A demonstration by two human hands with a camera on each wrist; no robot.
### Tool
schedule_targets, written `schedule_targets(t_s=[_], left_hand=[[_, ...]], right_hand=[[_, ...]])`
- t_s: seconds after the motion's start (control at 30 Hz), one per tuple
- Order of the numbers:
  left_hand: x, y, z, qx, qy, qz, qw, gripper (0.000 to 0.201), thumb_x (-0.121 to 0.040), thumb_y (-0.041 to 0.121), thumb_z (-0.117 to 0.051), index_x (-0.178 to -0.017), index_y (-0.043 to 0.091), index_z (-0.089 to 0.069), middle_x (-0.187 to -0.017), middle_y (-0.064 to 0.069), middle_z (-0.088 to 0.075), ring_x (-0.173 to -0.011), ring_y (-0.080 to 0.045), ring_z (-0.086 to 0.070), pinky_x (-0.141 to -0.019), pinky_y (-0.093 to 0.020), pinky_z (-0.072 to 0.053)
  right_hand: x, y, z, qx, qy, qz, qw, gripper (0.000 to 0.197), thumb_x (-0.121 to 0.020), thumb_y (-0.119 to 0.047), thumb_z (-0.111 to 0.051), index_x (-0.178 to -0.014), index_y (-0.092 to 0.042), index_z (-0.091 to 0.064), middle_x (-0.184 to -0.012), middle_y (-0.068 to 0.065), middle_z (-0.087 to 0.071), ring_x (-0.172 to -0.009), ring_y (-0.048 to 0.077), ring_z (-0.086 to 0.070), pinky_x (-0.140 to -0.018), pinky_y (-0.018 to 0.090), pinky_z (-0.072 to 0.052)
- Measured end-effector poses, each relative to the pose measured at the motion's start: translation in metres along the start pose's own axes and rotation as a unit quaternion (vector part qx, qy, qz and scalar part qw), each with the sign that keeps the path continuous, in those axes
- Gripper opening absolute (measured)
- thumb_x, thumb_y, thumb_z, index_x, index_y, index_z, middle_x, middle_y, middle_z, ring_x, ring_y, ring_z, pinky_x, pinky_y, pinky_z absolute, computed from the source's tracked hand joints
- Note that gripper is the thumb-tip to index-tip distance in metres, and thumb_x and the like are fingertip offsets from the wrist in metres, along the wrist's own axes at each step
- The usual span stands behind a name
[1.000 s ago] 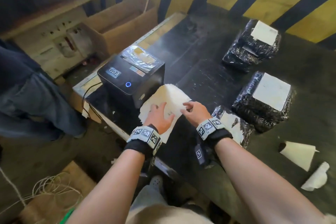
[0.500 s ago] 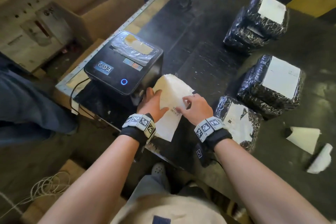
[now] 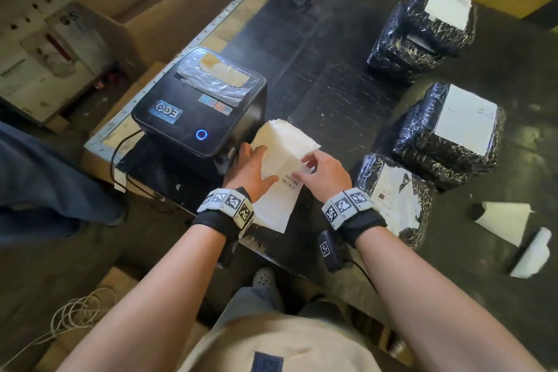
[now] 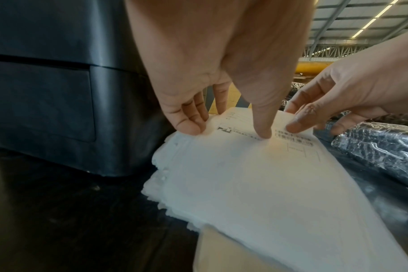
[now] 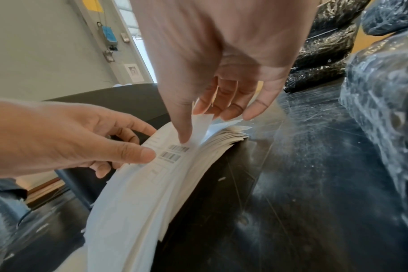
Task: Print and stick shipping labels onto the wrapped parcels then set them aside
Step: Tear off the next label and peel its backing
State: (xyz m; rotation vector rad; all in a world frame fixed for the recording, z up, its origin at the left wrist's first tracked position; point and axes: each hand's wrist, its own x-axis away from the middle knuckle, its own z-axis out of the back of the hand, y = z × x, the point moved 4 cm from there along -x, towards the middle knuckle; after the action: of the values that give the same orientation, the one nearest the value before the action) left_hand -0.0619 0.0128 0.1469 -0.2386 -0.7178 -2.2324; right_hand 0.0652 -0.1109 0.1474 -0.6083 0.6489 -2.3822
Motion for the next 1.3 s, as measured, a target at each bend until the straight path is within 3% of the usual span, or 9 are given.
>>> schedule_targets(t_s=[0.13,0.3,0.43,0.63,0.87,1.07,1.2,1.3], left_hand=[[0.001,0.001,0.003,-0.004,-0.004,0.000,1.000,0.066,-0.087,0.038,-0.064,-0.141,0.025,-0.027,-0.140,-0.004,-0.021,-0.132,-0.029,-0.030,-0.096,-0.047,-0.046],[0.002,0.000,0.002,-0.003,0.000,-0.002,1.000,0.068,-0.087,0.039,-0.064,-0.141,0.027,-0.025,-0.140,-0.004,-0.022,-0.132,-0.030,-0.031,-0.096,-0.047,-0.046],[0.003,0.000,0.002,0.014,0.011,-0.005,1.000,0.070,-0.086,0.037,-0.065,-0.142,0.027,-0.025,-0.140,-0.004,-0.023,-0.132,-0.029,-0.032,-0.096,-0.049,-0.047],[0.005,0.002,0.003,0.029,0.017,-0.002,0.999,0.068,-0.085,0.034,-0.067,-0.140,0.027,-0.027,-0.138,-0.005,-0.025,-0.131,-0.029,-0.033,-0.096,-0.050,-0.048],[0.006,0.003,0.004,0.057,0.035,0.001,0.998,0.064,-0.083,0.030,-0.071,-0.133,0.024,-0.031,-0.135,-0.004,-0.028,-0.129,-0.027,-0.037,-0.096,-0.048,-0.048],[0.005,0.005,0.015,0.148,0.067,-0.004,0.987,0.037,-0.090,0.023,-0.062,-0.120,0.019,-0.041,-0.126,-0.002,-0.037,-0.123,-0.024,-0.043,-0.093,-0.039,-0.047],[0.012,0.007,0.024,0.220,0.084,-0.028,0.972,0.020,-0.096,0.017,-0.053,-0.114,0.014,-0.045,-0.110,0.003,-0.049,-0.110,-0.019,-0.052,-0.089,-0.032,-0.045],[0.017,0.008,0.027,0.237,0.087,-0.038,0.967,0.020,-0.097,0.018,-0.052,-0.115,0.015,-0.046,-0.107,-0.002,-0.056,-0.102,-0.019,-0.057,-0.087,-0.034,-0.050]], right_hand=[[0.003,-0.001,0.003,-0.016,0.020,0.002,1.000,0.020,-0.085,-0.041,-0.069,-0.103,-0.034,-0.062,-0.093,-0.016,-0.061,-0.085,0.009,-0.061,-0.080,0.038,-0.056],[0.008,-0.001,0.007,-0.004,0.045,-0.002,0.999,0.029,-0.087,-0.043,-0.066,-0.112,-0.028,-0.068,-0.103,-0.009,-0.068,-0.085,0.008,-0.061,-0.078,0.033,-0.056],[0.012,0.003,0.010,-0.007,0.067,-0.019,0.998,0.032,-0.085,-0.045,-0.068,-0.110,-0.025,-0.070,-0.103,-0.009,-0.070,-0.085,0.007,-0.059,-0.075,0.027,-0.052],[0.011,0.012,0.008,-0.077,0.073,-0.056,0.993,0.031,-0.082,-0.036,-0.074,-0.108,-0.022,-0.071,-0.099,-0.008,-0.070,-0.083,0.007,-0.060,-0.076,0.028,-0.051],[0.012,0.011,0.007,-0.133,0.045,-0.037,0.989,0.012,-0.087,-0.031,-0.070,-0.096,-0.024,-0.074,-0.087,-0.014,-0.065,-0.081,0.004,-0.062,-0.075,0.025,-0.051],[0.013,0.008,0.011,-0.182,0.049,-0.022,0.982,0.011,-0.090,-0.028,-0.066,-0.094,-0.020,-0.072,-0.086,-0.014,-0.063,-0.077,-0.002,-0.057,-0.070,0.016,-0.042],[0.013,0.005,0.015,-0.214,0.047,-0.018,0.975,0.005,-0.090,-0.029,-0.067,-0.091,-0.024,-0.069,-0.088,-0.014,-0.064,-0.081,0.000,-0.060,-0.077,0.019,-0.046],[0.013,0.004,0.021,-0.227,0.049,-0.011,0.973,0.007,-0.091,-0.028,-0.066,-0.092,-0.022,-0.068,-0.090,-0.011,-0.065,-0.083,0.001,-0.060,-0.077,0.019,-0.047]])
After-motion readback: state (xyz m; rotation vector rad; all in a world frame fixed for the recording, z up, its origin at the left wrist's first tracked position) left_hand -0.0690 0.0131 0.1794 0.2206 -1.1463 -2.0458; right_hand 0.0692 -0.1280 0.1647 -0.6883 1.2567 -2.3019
